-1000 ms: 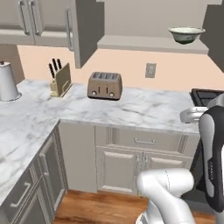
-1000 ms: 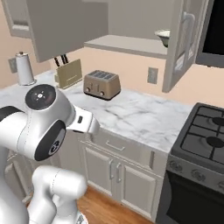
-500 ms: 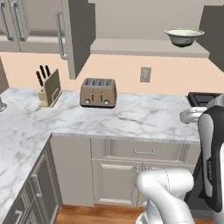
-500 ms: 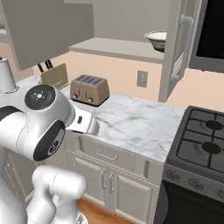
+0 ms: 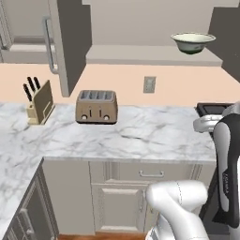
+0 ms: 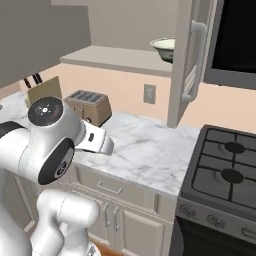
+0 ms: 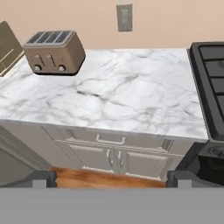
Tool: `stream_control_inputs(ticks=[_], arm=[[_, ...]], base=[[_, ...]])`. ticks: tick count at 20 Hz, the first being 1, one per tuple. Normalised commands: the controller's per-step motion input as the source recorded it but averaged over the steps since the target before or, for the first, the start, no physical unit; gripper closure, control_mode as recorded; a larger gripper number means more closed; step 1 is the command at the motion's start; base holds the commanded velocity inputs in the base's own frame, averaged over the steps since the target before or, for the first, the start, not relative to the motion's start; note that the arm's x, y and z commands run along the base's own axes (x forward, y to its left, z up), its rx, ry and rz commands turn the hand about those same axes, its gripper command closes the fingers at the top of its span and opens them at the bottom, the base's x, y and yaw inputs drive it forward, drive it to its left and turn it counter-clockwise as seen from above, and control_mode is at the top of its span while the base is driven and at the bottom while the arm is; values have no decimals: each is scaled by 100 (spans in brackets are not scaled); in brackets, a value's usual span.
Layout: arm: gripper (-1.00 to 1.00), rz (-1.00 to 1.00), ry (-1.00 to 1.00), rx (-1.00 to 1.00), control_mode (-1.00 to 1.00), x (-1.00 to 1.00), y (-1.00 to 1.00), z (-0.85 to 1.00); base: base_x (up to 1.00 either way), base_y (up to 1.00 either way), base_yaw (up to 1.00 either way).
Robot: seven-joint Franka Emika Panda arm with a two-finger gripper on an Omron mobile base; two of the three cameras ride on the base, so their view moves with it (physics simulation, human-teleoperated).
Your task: Move the bowls from the cabinet to the plates on the dining table.
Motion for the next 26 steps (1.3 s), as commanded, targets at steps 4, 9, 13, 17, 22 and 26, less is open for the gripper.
stream_control_inputs(ticks=[4,9,13,17,22,26], arm=[[-100,0,0,0,100,0,0,0],[-100,0,0,0,100,0,0,0],[-100,0,0,0,100,0,0,0],[-100,0,0,0,100,0,0,0],[-100,0,0,0,100,0,0,0],[-100,0,0,0,100,0,0,0]], base=[[55,0,-13],[16,-5,-15],[-1,-18,-14],[11,-18,-13],[55,-10,-11],[34,-2,-10]])
